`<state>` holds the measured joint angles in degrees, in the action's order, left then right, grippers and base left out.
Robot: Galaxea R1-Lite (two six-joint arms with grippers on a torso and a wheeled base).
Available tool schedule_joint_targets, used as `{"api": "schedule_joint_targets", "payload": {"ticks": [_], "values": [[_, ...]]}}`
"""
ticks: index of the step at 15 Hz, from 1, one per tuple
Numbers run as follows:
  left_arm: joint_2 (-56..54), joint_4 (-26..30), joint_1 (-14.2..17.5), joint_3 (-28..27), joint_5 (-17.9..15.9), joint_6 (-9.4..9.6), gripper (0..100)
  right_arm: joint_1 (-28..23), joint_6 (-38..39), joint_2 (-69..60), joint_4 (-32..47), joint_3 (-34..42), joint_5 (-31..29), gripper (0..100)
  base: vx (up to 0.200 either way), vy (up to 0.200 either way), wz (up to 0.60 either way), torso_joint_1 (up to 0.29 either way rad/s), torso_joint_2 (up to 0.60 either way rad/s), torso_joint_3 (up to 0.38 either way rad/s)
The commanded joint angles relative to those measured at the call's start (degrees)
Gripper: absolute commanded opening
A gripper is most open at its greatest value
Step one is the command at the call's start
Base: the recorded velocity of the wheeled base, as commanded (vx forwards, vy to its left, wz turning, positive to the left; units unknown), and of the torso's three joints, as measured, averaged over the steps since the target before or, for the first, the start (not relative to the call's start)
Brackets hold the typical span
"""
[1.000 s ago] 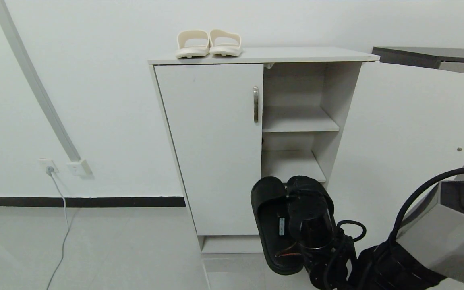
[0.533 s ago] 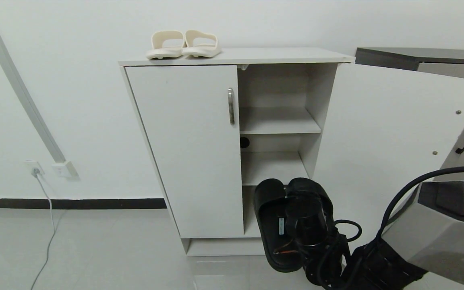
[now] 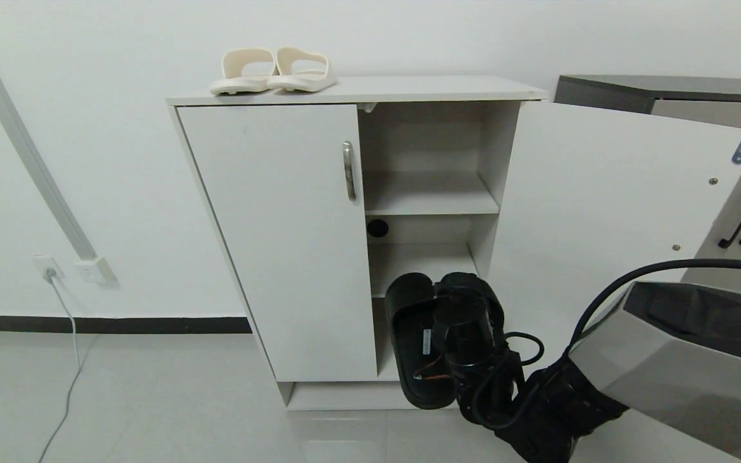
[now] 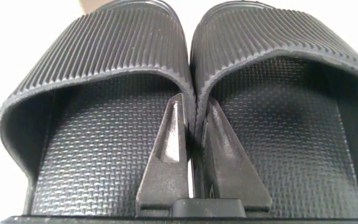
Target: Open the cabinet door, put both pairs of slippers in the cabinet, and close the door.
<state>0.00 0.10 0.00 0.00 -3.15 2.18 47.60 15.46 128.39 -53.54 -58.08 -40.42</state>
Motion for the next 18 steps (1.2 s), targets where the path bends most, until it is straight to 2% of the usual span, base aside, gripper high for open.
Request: {"api": "schedule_joint_targets", "payload": {"ticks": [1,14,18], "values": [[0.09,-0.01,0.0,0.0,-0.02,0.02,0,0.3,0.01,0.37,-0.07,-0.28,-0.01,0,0.0,0.0,0.0,0.0,0.0,0.0],[0.09,0.08,0.0,0.0,-0.02,-0.07,0,0.21,0.63,2.65,-0.34,-0.11,-0.18,0,0.0,0.0,0.0,0.0,0.0,0.0],[0.09,0.08,0.0,-0.09,-0.02,-0.07,0,0.3,0.63,3.53,-0.34,-0.11,-0.27,0,0.0,0.0,0.0,0.004,0.0,-0.139]]}}
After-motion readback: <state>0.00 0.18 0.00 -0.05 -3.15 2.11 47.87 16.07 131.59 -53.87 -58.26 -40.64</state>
